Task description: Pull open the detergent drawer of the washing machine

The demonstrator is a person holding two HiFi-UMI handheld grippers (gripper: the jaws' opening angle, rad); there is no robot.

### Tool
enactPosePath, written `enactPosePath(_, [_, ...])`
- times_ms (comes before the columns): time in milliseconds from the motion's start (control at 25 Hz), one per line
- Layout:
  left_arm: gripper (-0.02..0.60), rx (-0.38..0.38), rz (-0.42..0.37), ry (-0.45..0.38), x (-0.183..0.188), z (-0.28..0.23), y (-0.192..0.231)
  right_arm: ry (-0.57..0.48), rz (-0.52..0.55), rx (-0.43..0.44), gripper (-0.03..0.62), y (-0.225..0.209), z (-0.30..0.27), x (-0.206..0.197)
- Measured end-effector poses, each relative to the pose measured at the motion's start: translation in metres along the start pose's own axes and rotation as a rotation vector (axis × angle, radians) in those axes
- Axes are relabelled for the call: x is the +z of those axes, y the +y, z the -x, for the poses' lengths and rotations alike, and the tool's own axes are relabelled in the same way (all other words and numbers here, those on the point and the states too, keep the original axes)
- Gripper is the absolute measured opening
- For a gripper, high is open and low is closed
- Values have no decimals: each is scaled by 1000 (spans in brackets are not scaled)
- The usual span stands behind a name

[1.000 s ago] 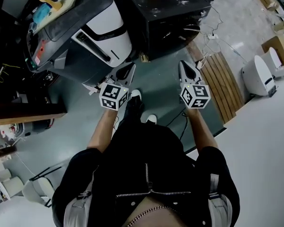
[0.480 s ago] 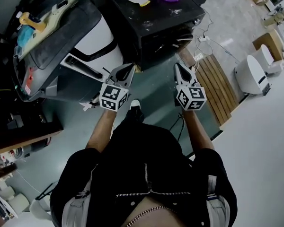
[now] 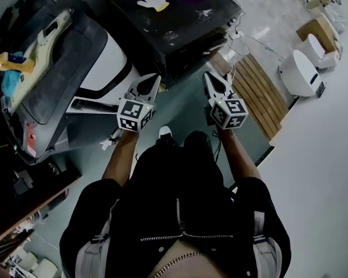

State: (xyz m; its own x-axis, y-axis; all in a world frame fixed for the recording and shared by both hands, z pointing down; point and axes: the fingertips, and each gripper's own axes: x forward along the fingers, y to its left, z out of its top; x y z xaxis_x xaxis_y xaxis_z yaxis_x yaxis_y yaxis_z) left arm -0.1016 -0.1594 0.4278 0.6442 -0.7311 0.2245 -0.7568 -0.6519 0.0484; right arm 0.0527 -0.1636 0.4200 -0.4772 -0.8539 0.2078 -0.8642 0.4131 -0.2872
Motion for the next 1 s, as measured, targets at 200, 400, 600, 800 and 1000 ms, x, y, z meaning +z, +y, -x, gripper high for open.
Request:
enactPosePath(200, [18,-44,3,10,2,-24,8,-40,-42,-15,-3,-7,-12,3])
enactPosePath(400, [18,-58,10,28,2,-50,16,61,-20,-51,-3,-27,-29,-14])
enactPosePath(600, [18,-59,21,49,-1,-68,20,69,-30,-25,1,-39,-42,-16])
enactPosePath(800, [18,-51,42,91,-20,-81,22,121,-98,-1,5,-53,-57,-43])
enactPosePath(1000, [18,-32,66,125,-40,-93,27,153,-246,58,6,-59,-77,-75])
